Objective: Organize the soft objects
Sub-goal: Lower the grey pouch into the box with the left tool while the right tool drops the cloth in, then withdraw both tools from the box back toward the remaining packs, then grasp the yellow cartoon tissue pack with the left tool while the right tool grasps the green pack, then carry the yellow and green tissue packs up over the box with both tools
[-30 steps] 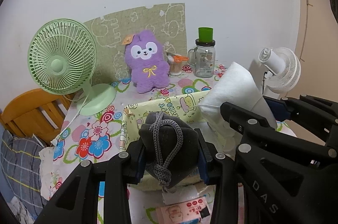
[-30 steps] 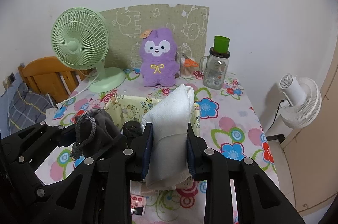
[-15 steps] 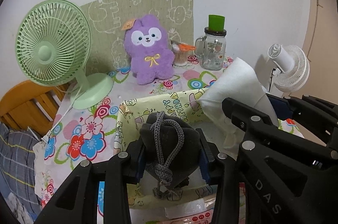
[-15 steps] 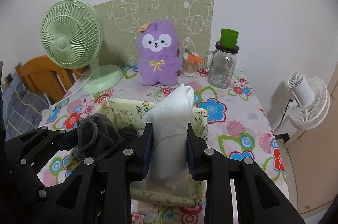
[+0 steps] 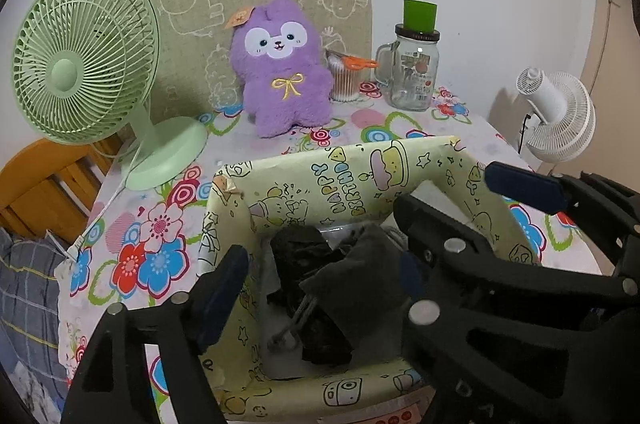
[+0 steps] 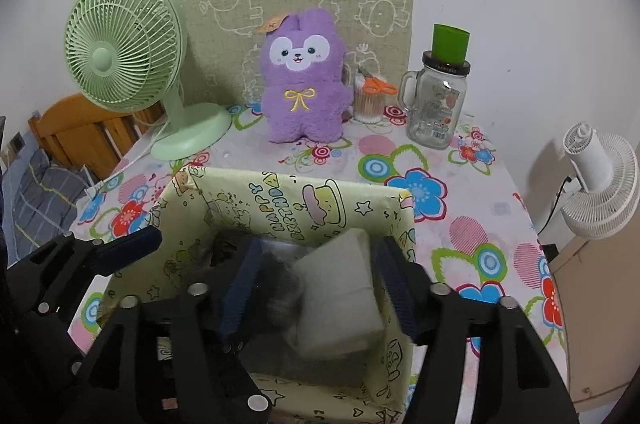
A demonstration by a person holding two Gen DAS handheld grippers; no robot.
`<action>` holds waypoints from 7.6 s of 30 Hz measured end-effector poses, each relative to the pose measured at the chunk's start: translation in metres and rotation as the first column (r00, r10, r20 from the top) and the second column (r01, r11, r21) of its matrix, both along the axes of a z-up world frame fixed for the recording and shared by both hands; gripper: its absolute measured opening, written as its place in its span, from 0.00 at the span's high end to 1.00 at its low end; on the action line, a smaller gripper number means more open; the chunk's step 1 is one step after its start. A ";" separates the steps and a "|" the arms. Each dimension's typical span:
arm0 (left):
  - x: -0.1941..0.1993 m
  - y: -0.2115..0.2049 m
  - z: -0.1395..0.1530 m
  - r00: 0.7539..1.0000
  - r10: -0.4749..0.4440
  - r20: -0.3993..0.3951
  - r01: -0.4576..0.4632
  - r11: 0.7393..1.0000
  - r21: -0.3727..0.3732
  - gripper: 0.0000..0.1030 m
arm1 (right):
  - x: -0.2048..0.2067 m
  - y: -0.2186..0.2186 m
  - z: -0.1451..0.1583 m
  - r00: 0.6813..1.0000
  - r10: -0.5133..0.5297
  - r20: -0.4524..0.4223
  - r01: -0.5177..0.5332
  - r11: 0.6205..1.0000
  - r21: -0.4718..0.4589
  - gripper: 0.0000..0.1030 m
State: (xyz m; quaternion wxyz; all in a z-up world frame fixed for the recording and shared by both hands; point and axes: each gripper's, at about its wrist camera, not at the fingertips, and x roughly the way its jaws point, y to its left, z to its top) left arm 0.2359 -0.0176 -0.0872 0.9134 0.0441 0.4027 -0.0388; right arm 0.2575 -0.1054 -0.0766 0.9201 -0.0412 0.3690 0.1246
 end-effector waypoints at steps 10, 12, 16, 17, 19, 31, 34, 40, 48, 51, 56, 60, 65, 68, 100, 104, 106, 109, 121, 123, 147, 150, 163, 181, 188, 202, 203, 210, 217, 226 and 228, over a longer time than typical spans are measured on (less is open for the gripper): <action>-0.005 -0.005 -0.003 1.000 -0.021 -0.021 0.021 1.000 0.013 0.08 | -0.004 -0.003 -0.003 1.000 -0.009 -0.026 0.008 1.000 -0.013 0.22; -0.008 -0.006 -0.002 1.000 -0.022 -0.020 0.022 1.000 0.015 0.08 | -0.007 -0.004 -0.002 1.000 -0.010 -0.021 0.010 1.000 -0.017 0.21; -0.016 -0.008 0.000 1.000 -0.025 -0.015 0.025 0.999 0.022 0.08 | -0.016 -0.005 0.000 1.000 -0.016 -0.012 0.015 0.999 -0.029 0.19; -0.017 -0.009 0.000 1.000 -0.026 -0.014 0.026 0.999 0.023 0.08 | -0.017 -0.005 0.001 1.000 -0.016 -0.010 0.016 0.999 -0.030 0.18; -0.021 -0.010 0.001 1.000 -0.027 -0.010 0.027 0.999 0.022 0.07 | -0.022 -0.006 0.002 1.000 -0.017 -0.005 0.017 0.999 -0.033 0.18; -0.048 -0.014 0.013 0.999 -0.035 0.017 0.035 0.999 0.021 0.07 | -0.051 -0.011 0.013 0.999 -0.021 0.029 0.022 0.999 -0.037 0.17; -0.055 -0.015 0.016 0.999 -0.036 0.027 0.036 0.999 0.023 0.07 | -0.059 -0.012 0.017 0.999 -0.023 0.038 0.024 0.999 -0.037 0.17; -0.067 -0.016 0.021 0.998 -0.037 0.042 0.036 0.999 0.022 0.07 | -0.072 -0.013 0.022 0.998 -0.024 0.056 0.026 0.999 -0.039 0.17; -0.084 -0.019 0.024 0.998 -0.038 0.053 0.036 0.999 0.028 0.07 | -0.089 -0.015 0.025 0.997 -0.023 0.068 0.026 0.999 -0.037 0.16; -0.090 -0.019 0.024 0.998 -0.037 0.056 0.035 0.999 0.030 0.07 | -0.095 -0.015 0.026 0.997 -0.021 0.071 0.024 0.999 -0.038 0.16; -0.097 -0.019 0.024 0.997 -0.037 0.060 0.035 0.999 0.031 0.07 | -0.102 -0.015 0.026 0.997 -0.018 0.078 0.021 0.999 -0.037 0.16; -0.105 -0.019 0.023 0.997 -0.035 0.062 0.033 0.999 0.035 0.07 | -0.109 -0.015 0.025 0.997 -0.017 0.079 0.020 0.999 -0.034 0.16; -0.112 -0.017 0.020 0.998 -0.036 0.054 0.035 0.999 0.026 0.07 | -0.117 -0.014 0.022 0.996 -0.027 0.090 0.031 0.999 -0.044 0.13; -0.115 -0.018 0.017 0.998 -0.038 0.046 0.037 0.999 0.031 0.07 | -0.120 -0.015 0.019 0.996 -0.029 0.082 0.033 0.998 -0.046 0.13; -0.175 -0.015 -0.012 0.998 -0.053 0.022 0.053 0.999 0.012 0.04 | -0.179 -0.012 -0.012 0.999 -0.017 0.049 0.019 0.999 -0.044 0.12; -0.180 -0.012 -0.014 0.999 -0.051 0.017 0.051 0.999 0.019 0.04 | -0.187 -0.010 -0.016 0.999 -0.016 0.047 0.018 0.999 -0.047 0.12; -0.183 -0.008 -0.016 0.999 -0.046 0.015 0.046 0.999 0.019 0.04 | -0.189 -0.009 -0.018 0.999 -0.014 0.045 0.016 0.999 -0.045 0.12; -0.186 -0.005 -0.018 0.999 -0.037 0.013 0.036 0.999 0.023 0.04 | -0.192 -0.006 -0.020 0.999 -0.012 0.041 0.014 0.999 -0.042 0.12; -0.201 0.008 -0.031 0.999 -0.036 0.000 0.036 0.998 0.060 0.04 | -0.206 0.007 -0.035 1.000 -0.008 0.010 0.008 0.999 -0.034 0.12; -0.204 0.014 -0.035 1.000 -0.025 -0.009 0.025 0.998 0.057 0.04 | -0.210 0.010 -0.039 1.000 -0.004 0.001 0.004 0.999 -0.037 0.12; -0.206 0.017 -0.086 0.994 0.007 -0.113 -0.008 1.000 -0.014 0.04 | -0.212 0.005 -0.089 0.987 -0.087 -0.137 0.082 0.996 -0.040 0.12; -0.205 0.014 -0.087 0.993 0.009 -0.117 -0.011 1.000 -0.023 0.04 | -0.209 -0.002 -0.094 0.978 -0.105 -0.179 0.106 0.994 -0.007 0.12; -0.194 0.001 -0.090 0.992 -0.004 -0.129 0.001 1.000 -0.024 0.04 | -0.202 -0.012 -0.097 0.978 -0.091 -0.186 0.095 0.995 0.009 0.44; -0.166 -0.002 -0.089 0.993 0.013 -0.121 -0.016 1.000 -0.024 0.04 | -0.175 -0.019 -0.093 0.984 -0.086 -0.156 0.084 0.996 -0.017 0.48; -0.162 -0.006 -0.091 0.993 0.006 -0.121 -0.012 0.999 -0.049 0.14 | -0.168 -0.020 -0.096 0.983 -0.083 -0.165 0.081 0.997 -0.014 0.48; -0.164 -0.010 -0.078 0.996 -0.006 -0.089 0.001 0.998 -0.059 0.18 | -0.168 -0.021 -0.086 0.986 -0.079 -0.147 0.081 0.997 0.006 0.48; -0.164 -0.010 -0.077 0.996 -0.007 -0.085 0.002 0.998 -0.060 0.18 | -0.169 -0.022 -0.084 0.986 -0.079 -0.144 0.081 0.997 0.006 0.48; -0.164 -0.013 -0.063 0.998 -0.009 -0.060 0.005 0.998 -0.056 0.18 | -0.169 -0.024 -0.070 0.990 -0.080 -0.118 0.082 0.997 0.013 0.48; -0.164 -0.015 -0.047 0.999 -0.010 -0.034 0.008 0.999 -0.052 0.18 | -0.169 -0.025 -0.053 0.993 -0.080 -0.091 0.082 0.997 0.011 0.48; -0.163 -0.017 -0.029 1.000 -0.006 -0.005 0.006 0.998 -0.055 0.18 | -0.169 -0.027 -0.035 0.995 -0.077 -0.061 0.078 0.997 0.014 0.48; -0.164 -0.017 -0.025 1.000 -0.005 0.001 0.005 0.999 -0.054 0.18 | -0.169 -0.027 -0.030 0.996 -0.076 -0.053 0.077 0.997 0.015 0.48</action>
